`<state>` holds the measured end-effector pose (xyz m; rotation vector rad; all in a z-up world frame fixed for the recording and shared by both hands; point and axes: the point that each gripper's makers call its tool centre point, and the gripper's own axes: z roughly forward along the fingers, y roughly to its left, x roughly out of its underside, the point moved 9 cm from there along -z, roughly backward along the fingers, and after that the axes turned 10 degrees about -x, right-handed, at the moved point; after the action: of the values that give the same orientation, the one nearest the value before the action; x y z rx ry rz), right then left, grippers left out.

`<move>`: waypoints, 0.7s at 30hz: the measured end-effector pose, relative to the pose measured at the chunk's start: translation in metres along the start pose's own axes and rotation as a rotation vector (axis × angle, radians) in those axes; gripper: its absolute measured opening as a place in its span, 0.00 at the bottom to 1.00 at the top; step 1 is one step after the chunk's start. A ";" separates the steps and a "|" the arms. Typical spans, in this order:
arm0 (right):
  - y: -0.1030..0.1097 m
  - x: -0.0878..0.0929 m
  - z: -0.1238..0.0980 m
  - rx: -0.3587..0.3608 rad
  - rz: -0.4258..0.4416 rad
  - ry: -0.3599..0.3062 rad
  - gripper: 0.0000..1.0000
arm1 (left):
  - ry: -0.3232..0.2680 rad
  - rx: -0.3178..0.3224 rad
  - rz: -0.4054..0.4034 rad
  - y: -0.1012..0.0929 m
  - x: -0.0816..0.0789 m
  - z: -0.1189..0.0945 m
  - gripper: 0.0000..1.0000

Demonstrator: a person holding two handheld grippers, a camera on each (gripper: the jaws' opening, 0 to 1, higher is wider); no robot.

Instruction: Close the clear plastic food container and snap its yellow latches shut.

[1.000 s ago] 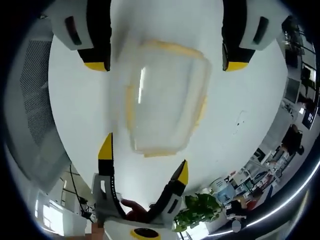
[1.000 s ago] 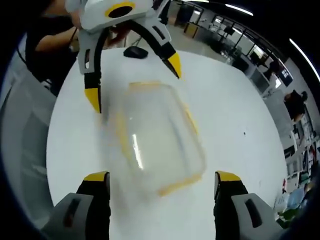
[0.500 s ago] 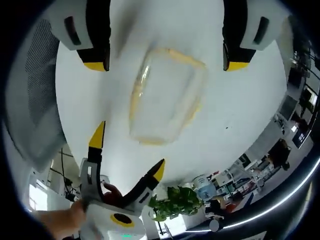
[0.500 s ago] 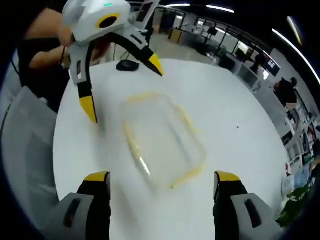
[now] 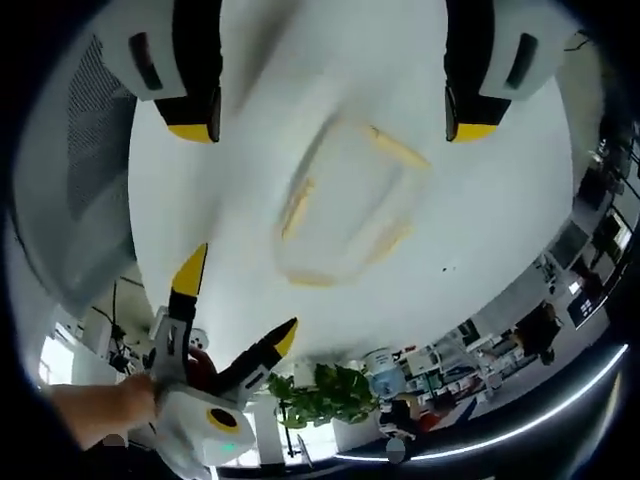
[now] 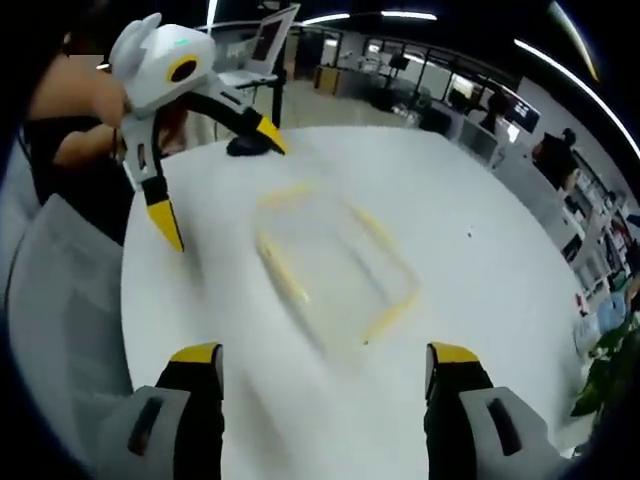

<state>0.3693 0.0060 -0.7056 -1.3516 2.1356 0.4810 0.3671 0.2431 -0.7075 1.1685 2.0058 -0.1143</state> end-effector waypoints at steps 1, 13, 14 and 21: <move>0.002 0.002 -0.001 0.000 0.001 0.002 0.84 | 0.000 0.000 -0.007 -0.002 0.002 -0.001 0.95; 0.016 0.015 -0.011 0.012 0.089 -0.086 0.83 | -0.008 -0.040 -0.117 -0.019 0.025 -0.016 0.94; 0.017 0.016 -0.012 0.017 0.087 -0.091 0.83 | -0.007 -0.042 -0.128 -0.021 0.026 -0.018 0.94; 0.026 0.023 -0.016 0.032 0.107 -0.136 0.84 | -0.029 -0.061 -0.147 -0.029 0.027 -0.025 0.94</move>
<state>0.3335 -0.0084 -0.7074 -1.1577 2.1016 0.5631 0.3237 0.2566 -0.7176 0.9758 2.0534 -0.1423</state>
